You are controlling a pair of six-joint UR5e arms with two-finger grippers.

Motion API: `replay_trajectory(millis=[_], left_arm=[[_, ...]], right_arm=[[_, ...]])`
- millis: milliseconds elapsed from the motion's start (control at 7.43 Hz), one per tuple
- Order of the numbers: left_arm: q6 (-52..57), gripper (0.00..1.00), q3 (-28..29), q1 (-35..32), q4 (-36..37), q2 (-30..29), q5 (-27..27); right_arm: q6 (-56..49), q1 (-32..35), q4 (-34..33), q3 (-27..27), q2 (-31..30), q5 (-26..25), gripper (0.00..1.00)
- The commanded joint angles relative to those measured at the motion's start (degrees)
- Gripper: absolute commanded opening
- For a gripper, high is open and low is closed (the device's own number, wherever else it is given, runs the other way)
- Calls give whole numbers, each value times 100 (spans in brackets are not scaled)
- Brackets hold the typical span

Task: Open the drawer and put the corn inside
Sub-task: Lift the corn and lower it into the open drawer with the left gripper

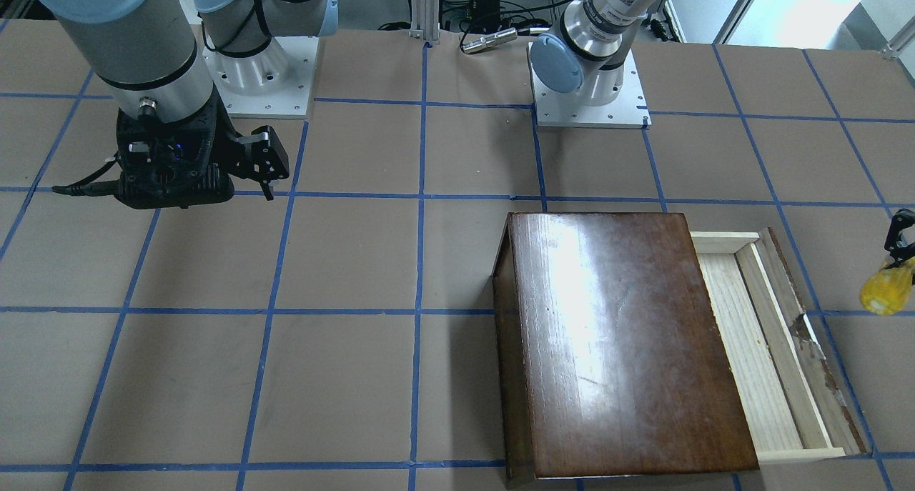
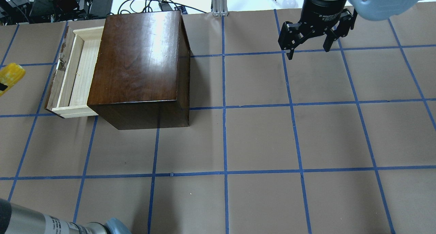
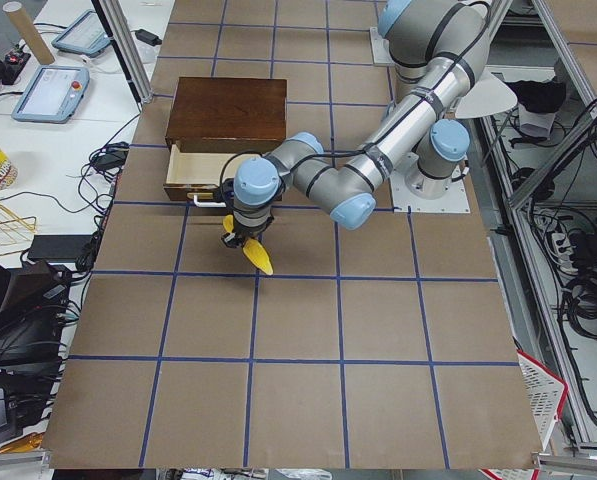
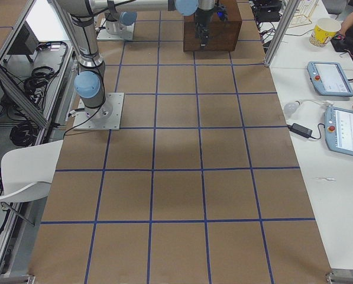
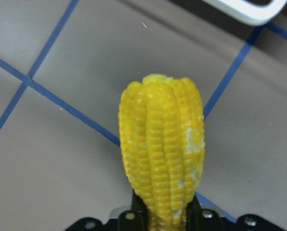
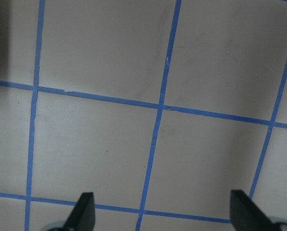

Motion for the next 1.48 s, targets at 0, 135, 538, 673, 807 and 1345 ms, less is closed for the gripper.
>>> replay_trajectory(millis=[0, 135, 538, 673, 807, 1345], left_arm=[[-2044, 0, 198, -398, -317, 229, 8], [-3105, 0, 207, -652, -308, 361, 87], [-5087, 0, 216, -1409, -650, 590, 386], [-5537, 0, 207, -1602, -659, 582, 378], [-5751, 0, 207, -1761, -625, 460, 378], [-6219, 0, 58, -2026, -107, -14, 351]], right_arm=[[-8, 0, 9, 0, 0, 0, 100], [-9, 0, 0, 0, 0, 0, 100], [-9, 0, 9, 0, 0, 0, 100], [-9, 0, 0, 0, 0, 0, 100], [-9, 0, 9, 0, 0, 0, 100], [-8, 0, 0, 0, 0, 0, 100]])
